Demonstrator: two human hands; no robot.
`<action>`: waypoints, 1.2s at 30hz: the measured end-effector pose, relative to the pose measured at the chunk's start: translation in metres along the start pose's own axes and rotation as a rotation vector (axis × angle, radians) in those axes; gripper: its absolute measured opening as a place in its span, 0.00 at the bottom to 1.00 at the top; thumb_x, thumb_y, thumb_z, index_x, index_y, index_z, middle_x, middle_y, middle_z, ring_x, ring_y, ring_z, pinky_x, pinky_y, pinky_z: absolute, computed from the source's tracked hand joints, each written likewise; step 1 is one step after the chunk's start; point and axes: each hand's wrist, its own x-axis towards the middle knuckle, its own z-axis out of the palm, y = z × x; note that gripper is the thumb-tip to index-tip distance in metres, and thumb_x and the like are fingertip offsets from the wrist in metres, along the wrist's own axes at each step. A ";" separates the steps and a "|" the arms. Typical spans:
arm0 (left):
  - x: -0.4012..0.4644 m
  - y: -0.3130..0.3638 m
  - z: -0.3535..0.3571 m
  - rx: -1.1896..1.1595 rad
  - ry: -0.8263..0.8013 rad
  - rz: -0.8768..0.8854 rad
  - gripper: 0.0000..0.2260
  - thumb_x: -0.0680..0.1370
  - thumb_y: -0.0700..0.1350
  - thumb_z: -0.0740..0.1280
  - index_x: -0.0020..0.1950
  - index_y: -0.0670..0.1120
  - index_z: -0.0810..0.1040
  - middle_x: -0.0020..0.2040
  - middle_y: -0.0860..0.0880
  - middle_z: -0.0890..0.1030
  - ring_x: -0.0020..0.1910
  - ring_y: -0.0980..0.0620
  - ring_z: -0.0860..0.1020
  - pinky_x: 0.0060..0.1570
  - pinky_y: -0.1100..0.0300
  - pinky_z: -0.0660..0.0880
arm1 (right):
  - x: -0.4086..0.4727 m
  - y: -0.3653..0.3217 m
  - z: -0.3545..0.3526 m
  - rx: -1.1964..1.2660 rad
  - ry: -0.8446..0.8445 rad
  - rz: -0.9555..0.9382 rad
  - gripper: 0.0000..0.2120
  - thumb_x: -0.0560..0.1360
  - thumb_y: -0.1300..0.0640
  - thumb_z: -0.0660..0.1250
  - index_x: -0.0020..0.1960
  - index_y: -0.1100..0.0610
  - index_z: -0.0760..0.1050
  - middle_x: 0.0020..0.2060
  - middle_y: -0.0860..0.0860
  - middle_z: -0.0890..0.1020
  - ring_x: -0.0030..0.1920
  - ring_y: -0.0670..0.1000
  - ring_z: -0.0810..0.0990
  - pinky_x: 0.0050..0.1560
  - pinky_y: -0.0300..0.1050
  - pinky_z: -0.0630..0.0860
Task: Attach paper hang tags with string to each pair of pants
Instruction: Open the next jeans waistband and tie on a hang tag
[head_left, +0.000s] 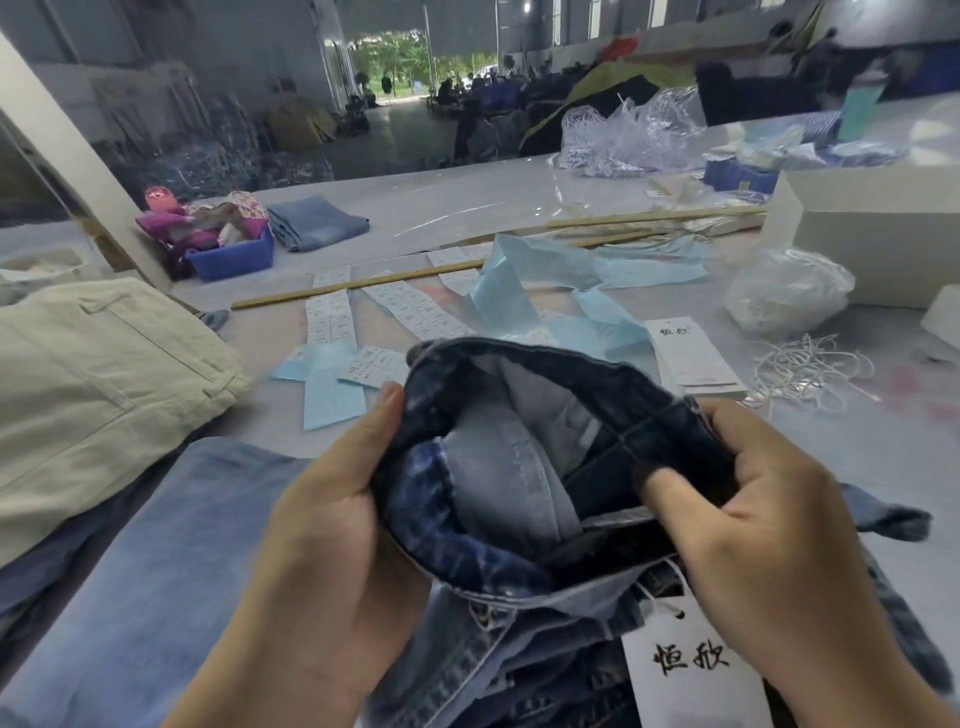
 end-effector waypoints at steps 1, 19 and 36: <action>0.001 -0.004 -0.002 0.102 -0.007 0.024 0.22 0.79 0.58 0.65 0.66 0.46 0.76 0.67 0.39 0.76 0.66 0.36 0.74 0.67 0.33 0.66 | -0.001 0.000 0.000 0.000 -0.006 -0.014 0.02 0.68 0.57 0.68 0.40 0.51 0.77 0.32 0.45 0.80 0.34 0.43 0.78 0.32 0.32 0.71; 0.019 -0.008 0.084 0.989 -0.538 0.200 0.15 0.69 0.64 0.62 0.55 0.68 0.72 0.41 0.57 0.79 0.40 0.59 0.78 0.43 0.56 0.74 | -0.009 0.014 -0.015 0.779 -0.231 0.181 0.20 0.65 0.52 0.80 0.53 0.43 0.79 0.50 0.53 0.86 0.50 0.52 0.86 0.47 0.35 0.79; 0.060 -0.062 0.063 1.925 -0.465 0.191 0.47 0.66 0.76 0.28 0.76 0.60 0.63 0.78 0.56 0.61 0.77 0.58 0.58 0.74 0.54 0.54 | 0.072 0.033 -0.025 -0.573 -0.624 0.113 0.21 0.70 0.43 0.68 0.56 0.33 0.61 0.60 0.34 0.65 0.65 0.39 0.64 0.67 0.36 0.62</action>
